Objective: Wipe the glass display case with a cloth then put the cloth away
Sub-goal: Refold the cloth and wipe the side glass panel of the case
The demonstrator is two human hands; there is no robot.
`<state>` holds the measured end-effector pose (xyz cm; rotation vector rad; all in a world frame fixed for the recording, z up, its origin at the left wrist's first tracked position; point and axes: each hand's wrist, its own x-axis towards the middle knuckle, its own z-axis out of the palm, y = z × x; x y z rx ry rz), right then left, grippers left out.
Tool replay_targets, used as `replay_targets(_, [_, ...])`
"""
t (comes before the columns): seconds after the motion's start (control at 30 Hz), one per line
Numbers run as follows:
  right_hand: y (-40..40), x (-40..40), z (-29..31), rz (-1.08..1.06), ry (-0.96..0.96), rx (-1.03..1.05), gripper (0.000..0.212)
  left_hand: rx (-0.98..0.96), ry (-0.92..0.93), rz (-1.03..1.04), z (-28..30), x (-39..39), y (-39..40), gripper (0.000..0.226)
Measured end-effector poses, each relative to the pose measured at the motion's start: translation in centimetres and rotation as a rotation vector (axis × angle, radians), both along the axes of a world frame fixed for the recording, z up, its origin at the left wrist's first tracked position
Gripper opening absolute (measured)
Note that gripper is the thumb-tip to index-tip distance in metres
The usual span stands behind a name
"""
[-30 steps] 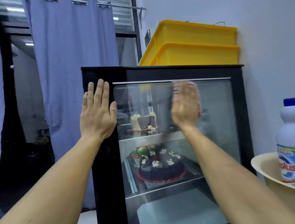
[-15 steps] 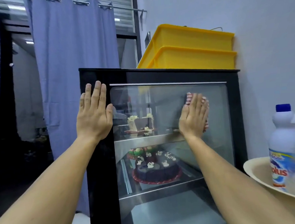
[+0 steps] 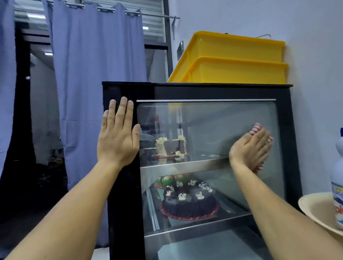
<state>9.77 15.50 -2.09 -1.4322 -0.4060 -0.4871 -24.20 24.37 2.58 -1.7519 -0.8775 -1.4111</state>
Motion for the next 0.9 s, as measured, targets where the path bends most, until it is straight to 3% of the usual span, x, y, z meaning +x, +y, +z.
replay_targets(0.03, [0.2, -2.0, -0.3, -0.005, 0.102, 0.030, 0.074, 0.000, -0.003, 0.000, -0.1, 0.0, 0.0, 0.068])
replay_targets(0.1, [0.9, -6.0, 0.3, 0.035, 0.013, -0.006, 0.073, -0.002, -0.007, 0.002, -0.1, -0.1, 0.0, 0.068])
replay_targets(0.23, [1.3, -6.3, 3.0, 0.064, -0.903, -0.220, 0.063, -0.004, -0.001, 0.000, 0.0, -0.1, 0.2, 0.068])
replay_targets(0.3, [0.9, -2.7, 5.4, 0.017, -1.067, -0.267, 0.061, 0.011, -0.007, 0.009, -0.2, 0.0, 0.4, 0.068])
replay_targets(0.37, [-0.1, 0.5, 6.5, -0.009, -0.845, -0.244, 0.061, 0.017, -0.007, 0.010, -0.2, 0.0, 0.5, 0.068])
replay_targets(0.5, [-1.8, 3.7, 3.2, 0.108, 0.148, -0.025, 0.059, 0.015, 0.001, 0.017, -0.2, 0.0, 0.5, 0.068])
replay_targets(0.57, [-1.3, 1.3, 1.7, 0.114, 0.382, 0.053, 0.061, 0.018, -0.003, 0.015, -0.2, 0.0, 0.4, 0.068])
replay_targets(0.63, [-0.3, -2.2, 1.7, 0.104, 0.255, 0.012, 0.063, 0.024, -0.005, 0.011, -0.1, 0.0, 0.4, 0.068])
replay_targets(0.77, [0.0, -3.2, 5.0, 0.090, -0.560, -0.205, 0.065, 0.018, -0.010, 0.007, -0.1, -0.1, 0.4, 0.068])
replay_targets(0.8, [-0.4, -1.5, 6.3, 0.078, -0.689, -0.242, 0.064, 0.022, -0.009, 0.007, -0.1, -0.1, 0.5, 0.068])
replay_targets(0.83, [-0.8, 0.2, 7.3, 0.066, -0.734, -0.264, 0.064, 0.024, -0.008, 0.007, -0.2, -0.1, 0.5, 0.068])
replay_targets(0.9, [-1.7, 3.6, 8.3, 0.036, -0.592, -0.246, 0.067, 0.030, -0.007, 0.007, -0.2, -0.1, 0.5, 0.067])
